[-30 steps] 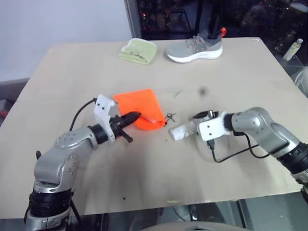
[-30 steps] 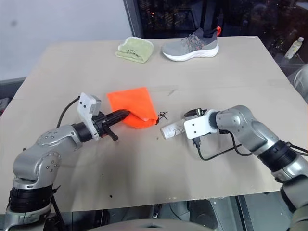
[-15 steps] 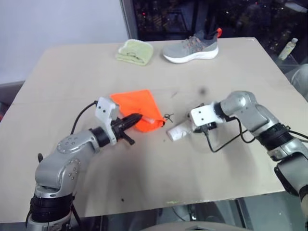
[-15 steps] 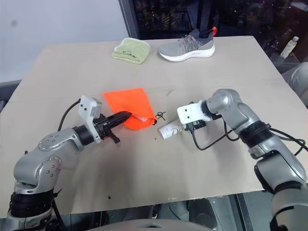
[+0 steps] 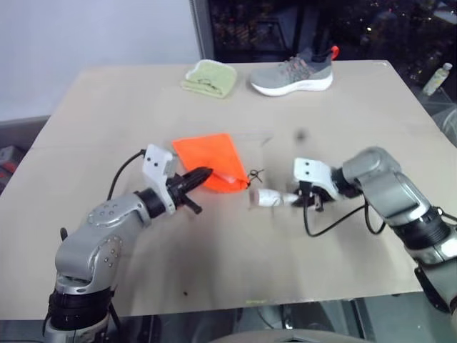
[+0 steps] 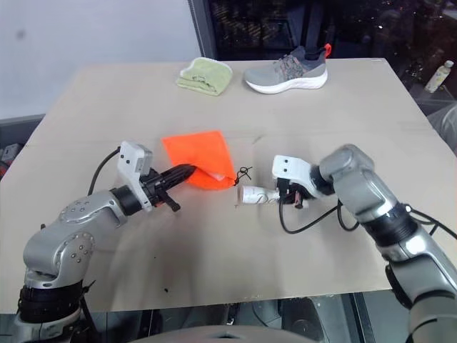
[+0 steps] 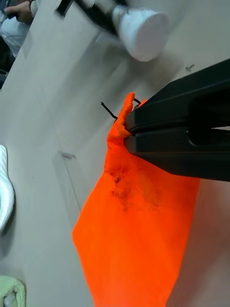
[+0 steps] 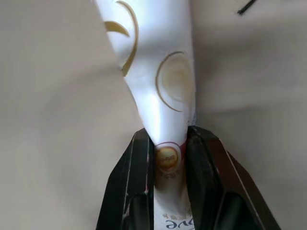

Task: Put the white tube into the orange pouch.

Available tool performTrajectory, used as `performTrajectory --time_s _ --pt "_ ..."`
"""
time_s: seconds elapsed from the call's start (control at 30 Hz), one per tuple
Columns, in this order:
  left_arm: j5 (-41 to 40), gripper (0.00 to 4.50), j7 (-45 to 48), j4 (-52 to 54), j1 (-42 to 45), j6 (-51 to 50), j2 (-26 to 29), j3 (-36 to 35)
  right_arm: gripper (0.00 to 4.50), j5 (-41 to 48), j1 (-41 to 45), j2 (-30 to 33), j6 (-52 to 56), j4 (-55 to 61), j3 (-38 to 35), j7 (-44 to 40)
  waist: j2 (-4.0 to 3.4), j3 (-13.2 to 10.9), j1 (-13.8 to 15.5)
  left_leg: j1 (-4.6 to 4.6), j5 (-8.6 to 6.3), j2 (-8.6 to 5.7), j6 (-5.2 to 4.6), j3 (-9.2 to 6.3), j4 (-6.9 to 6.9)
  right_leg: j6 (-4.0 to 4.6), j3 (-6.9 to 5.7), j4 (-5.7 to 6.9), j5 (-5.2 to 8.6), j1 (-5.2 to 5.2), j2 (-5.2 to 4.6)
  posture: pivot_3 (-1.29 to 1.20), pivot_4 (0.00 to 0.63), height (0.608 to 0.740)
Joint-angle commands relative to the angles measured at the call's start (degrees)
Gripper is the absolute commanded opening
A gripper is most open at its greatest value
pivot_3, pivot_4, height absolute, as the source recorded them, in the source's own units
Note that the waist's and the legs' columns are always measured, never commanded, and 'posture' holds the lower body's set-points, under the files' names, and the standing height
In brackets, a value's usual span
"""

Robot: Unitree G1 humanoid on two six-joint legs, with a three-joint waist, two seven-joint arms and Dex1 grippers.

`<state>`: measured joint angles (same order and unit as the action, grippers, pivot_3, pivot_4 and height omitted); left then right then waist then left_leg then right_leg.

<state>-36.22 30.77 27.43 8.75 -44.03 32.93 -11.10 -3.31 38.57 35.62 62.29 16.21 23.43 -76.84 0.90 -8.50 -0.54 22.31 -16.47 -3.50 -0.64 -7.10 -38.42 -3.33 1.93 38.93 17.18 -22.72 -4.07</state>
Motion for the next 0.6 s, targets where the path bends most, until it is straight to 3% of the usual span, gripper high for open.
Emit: performTrajectory --time_s 0.03,0.13,0.3,0.47,0.6 --pt "-2.16 0.00 -0.51 0.99 1.69 0.11 -0.72 -1.61 0.90 9.31 1.40 -7.07 26.77 11.79 -11.15 4.21 -0.02 -0.01 -0.36 0.13 0.00 0.00 0.00 0.01 -0.02 0.01 0.04 0.04 -0.01 -0.13 0.01 0.00 0.150 0.740" --pt "-5.18 0.00 -0.11 -0.57 3.77 -2.07 -0.76 -2.87 0.90 19.66 2.82 -14.84 30.21 11.13 -16.64 11.00 -0.03 -0.01 -0.43 0.24 0.01 0.00 0.01 0.04 -0.04 0.01 0.08 0.16 -0.01 -0.34 0.04 0.00 0.150 0.740" --pt "-9.85 0.00 2.67 -2.91 6.31 -5.39 1.50 -4.13 0.90 32.78 7.55 -24.03 30.21 -0.09 -16.85 30.31 -0.04 -0.02 -0.85 0.25 0.01 -0.06 0.01 0.12 -0.03 0.01 0.01 0.23 -0.01 -0.44 0.02 0.00 0.150 0.740" --pt "-13.29 0.00 5.70 -5.40 7.84 -7.75 4.68 -5.71 0.90 41.25 9.32 -25.36 30.21 -8.73 -14.34 44.21 -0.04 -0.03 -1.49 0.27 0.02 -0.14 0.01 0.08 -0.03 0.01 -0.10 0.19 -0.01 -0.49 -0.04 0.00 0.150 0.740" --pt "-11.62 0.00 8.81 -6.75 7.54 -6.30 7.67 -4.77 0.90 49.54 9.34 -21.55 30.21 -10.93 -14.04 50.99 -0.06 -0.04 -1.97 0.29 0.02 -0.16 0.00 0.08 0.00 0.01 -0.07 0.17 -0.01 -0.49 -0.06 0.00 0.150 0.740"
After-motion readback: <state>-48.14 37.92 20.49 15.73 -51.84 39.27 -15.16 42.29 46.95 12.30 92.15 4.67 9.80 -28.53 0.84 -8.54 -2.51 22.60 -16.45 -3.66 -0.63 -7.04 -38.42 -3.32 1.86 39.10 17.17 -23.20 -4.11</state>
